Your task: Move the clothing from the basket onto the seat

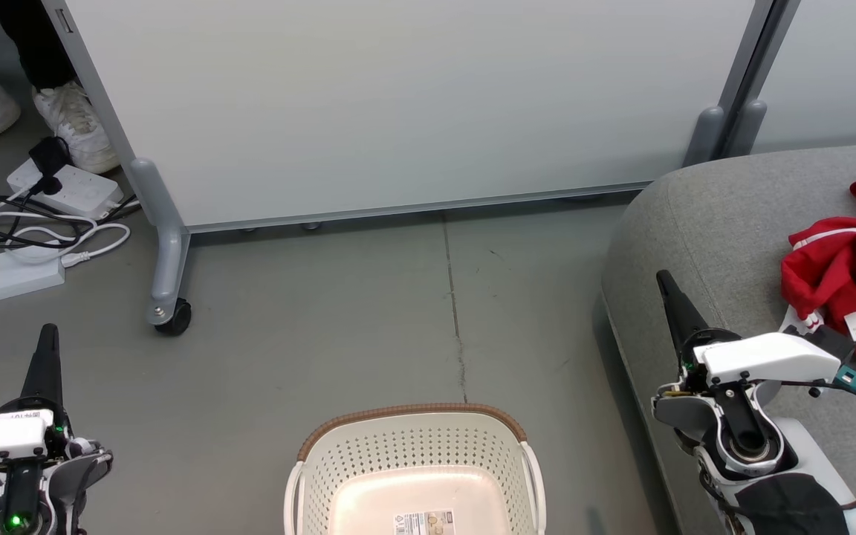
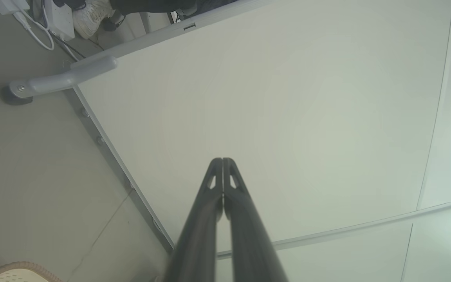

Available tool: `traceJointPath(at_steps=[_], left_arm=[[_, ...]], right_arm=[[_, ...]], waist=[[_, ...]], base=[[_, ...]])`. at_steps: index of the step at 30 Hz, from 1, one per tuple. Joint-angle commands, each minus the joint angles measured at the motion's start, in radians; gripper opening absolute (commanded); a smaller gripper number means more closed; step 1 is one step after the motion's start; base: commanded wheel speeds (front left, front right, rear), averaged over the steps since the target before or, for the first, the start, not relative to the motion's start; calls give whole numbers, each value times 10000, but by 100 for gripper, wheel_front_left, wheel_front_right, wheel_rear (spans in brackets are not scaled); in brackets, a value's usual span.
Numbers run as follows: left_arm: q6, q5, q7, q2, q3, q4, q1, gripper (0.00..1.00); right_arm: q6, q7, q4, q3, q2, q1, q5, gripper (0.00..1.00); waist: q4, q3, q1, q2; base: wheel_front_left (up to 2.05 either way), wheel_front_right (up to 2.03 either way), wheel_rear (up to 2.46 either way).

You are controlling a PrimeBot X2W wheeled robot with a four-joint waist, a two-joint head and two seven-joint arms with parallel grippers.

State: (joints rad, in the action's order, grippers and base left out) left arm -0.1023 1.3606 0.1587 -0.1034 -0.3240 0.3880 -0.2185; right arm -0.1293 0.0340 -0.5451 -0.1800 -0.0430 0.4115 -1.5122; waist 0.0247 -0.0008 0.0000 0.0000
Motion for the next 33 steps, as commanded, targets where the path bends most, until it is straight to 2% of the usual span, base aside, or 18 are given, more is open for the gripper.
traceJointPath(at_steps=[1, 26, 33], left_arm=[[-58, 185, 72, -7, -120, -4, -314, 0], [-319, 1784, 650, 155, -869, 347, -749, 0], [-317, 1891, 674, 162, -912, 372, -795, 0]], right_arm=[[-22, -41, -59, -51, -89, 250, -230, 0], [-25, -84, -742, -349, -112, 1005, -2095, 0], [-25, -90, -791, -367, -114, 1024, -2213, 0]], waist=[[-9, 7, 0, 0], [-197, 149, 0, 0], [-217, 164, 0, 0]], base=[[0, 0, 0], [0, 0, 0], [0, 0, 0]])
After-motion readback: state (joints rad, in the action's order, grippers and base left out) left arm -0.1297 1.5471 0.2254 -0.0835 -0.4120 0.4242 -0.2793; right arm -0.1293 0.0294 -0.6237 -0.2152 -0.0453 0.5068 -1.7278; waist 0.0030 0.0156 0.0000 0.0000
